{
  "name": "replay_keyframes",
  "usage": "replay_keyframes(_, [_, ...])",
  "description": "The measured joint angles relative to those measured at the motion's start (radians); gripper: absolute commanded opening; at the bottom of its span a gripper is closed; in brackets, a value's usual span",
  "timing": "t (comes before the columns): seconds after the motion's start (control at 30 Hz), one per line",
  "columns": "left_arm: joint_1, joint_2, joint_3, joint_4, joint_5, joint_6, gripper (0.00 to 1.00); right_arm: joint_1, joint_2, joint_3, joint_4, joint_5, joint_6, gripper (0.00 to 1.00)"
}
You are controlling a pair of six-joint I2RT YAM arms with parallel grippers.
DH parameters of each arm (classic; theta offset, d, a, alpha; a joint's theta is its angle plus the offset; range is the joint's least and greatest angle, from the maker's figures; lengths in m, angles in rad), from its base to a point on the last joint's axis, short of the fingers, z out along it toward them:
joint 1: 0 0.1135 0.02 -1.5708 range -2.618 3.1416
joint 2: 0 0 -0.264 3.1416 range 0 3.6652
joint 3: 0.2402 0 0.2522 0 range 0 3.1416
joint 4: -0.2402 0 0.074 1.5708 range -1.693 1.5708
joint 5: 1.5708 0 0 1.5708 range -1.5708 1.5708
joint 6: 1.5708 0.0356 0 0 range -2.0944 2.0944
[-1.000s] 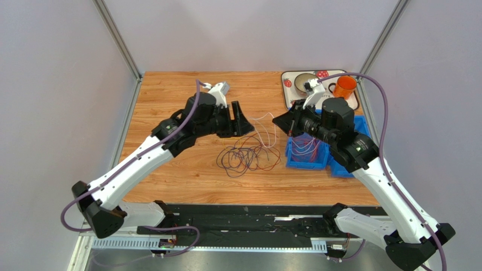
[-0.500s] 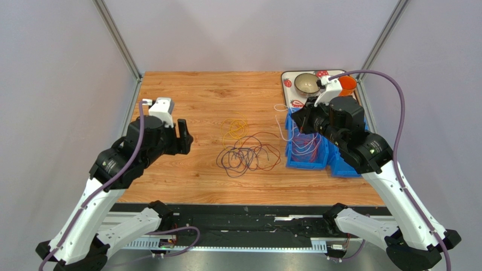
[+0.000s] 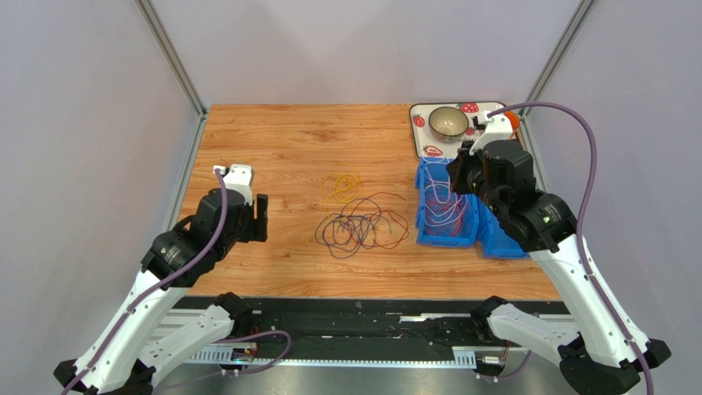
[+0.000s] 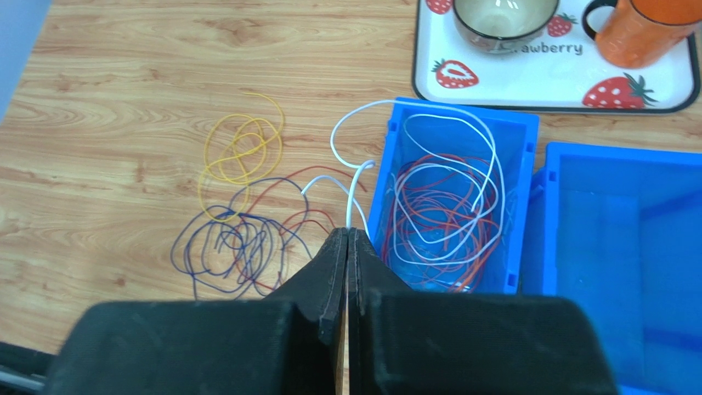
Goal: Untangle the cables
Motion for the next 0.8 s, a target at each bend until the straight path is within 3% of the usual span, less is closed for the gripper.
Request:
replay_keyframes(0.27, [0.000,-0.124,-0.096,0.045,-0.035,-0.026,0.74,-0.051,0.035,-0.052,-0.001,0.038,-0.021,0.00])
replay_keyframes(0.8, [0.000,-0.134,-0.130,0.092,-0.027,-0.027,0.73,-0.182,0.098,-0.169,0.018,0.053,-0.025,0.00])
